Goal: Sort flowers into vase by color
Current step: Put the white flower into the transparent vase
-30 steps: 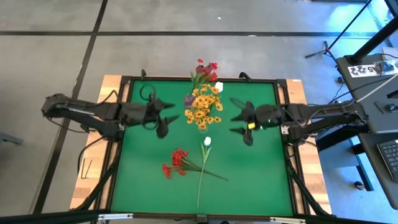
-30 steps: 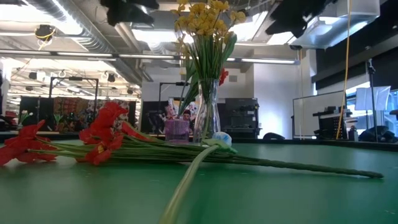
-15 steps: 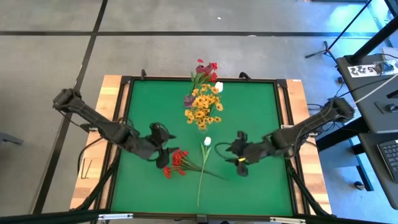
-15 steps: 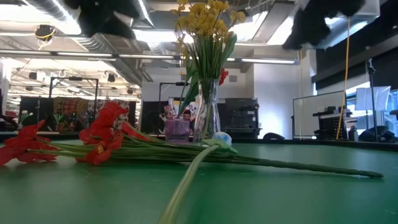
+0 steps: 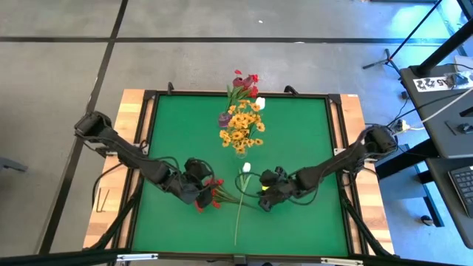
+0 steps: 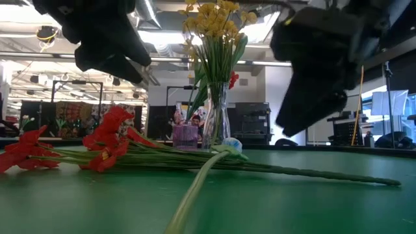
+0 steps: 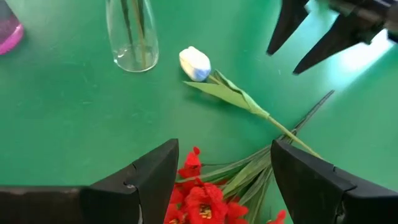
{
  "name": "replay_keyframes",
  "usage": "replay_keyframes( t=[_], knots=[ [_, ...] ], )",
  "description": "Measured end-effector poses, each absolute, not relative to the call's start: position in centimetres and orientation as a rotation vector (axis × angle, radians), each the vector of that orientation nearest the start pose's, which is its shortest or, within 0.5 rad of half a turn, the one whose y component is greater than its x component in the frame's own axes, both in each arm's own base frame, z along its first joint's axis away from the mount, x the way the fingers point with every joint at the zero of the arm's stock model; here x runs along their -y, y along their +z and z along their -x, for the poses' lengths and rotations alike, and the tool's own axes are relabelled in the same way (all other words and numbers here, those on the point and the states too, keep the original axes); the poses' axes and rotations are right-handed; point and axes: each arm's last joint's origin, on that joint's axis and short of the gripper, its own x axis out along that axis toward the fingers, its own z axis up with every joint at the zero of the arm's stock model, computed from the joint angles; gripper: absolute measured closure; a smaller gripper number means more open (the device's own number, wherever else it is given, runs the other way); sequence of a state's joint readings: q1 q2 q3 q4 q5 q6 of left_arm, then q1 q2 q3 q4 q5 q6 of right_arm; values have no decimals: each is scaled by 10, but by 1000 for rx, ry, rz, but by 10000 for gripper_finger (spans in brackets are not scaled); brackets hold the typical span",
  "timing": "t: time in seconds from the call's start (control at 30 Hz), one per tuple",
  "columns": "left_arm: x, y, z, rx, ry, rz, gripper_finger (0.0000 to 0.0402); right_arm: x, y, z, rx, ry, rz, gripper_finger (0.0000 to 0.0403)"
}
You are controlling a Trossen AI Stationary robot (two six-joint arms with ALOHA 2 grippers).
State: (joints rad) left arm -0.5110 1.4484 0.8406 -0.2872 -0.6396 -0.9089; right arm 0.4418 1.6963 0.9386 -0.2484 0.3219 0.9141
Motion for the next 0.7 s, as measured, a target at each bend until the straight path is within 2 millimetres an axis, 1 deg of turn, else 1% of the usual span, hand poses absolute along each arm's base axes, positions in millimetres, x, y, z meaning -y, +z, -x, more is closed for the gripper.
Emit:
replay_keyframes(
  t=[0.1, 0.2, 0.47, 0.6, 0.7],
  knots=[
    [123, 203, -254, -613, 431, 384, 152, -127, 154, -306, -847, -333, -536, 189],
    [123, 204, -254, -610, 431, 386, 152, -121, 153, -314, -801, -349, -594, 189],
    [123, 204, -255, -610, 429, 393, 152, -100, 143, -325, -775, -455, -704, 189],
    [122, 203, -255, -611, 432, 389, 152, -98, 133, -332, -776, -433, -742, 189],
    [122, 203, -255, -612, 432, 387, 152, -101, 128, -339, -800, -388, -786, 189]
  ],
)
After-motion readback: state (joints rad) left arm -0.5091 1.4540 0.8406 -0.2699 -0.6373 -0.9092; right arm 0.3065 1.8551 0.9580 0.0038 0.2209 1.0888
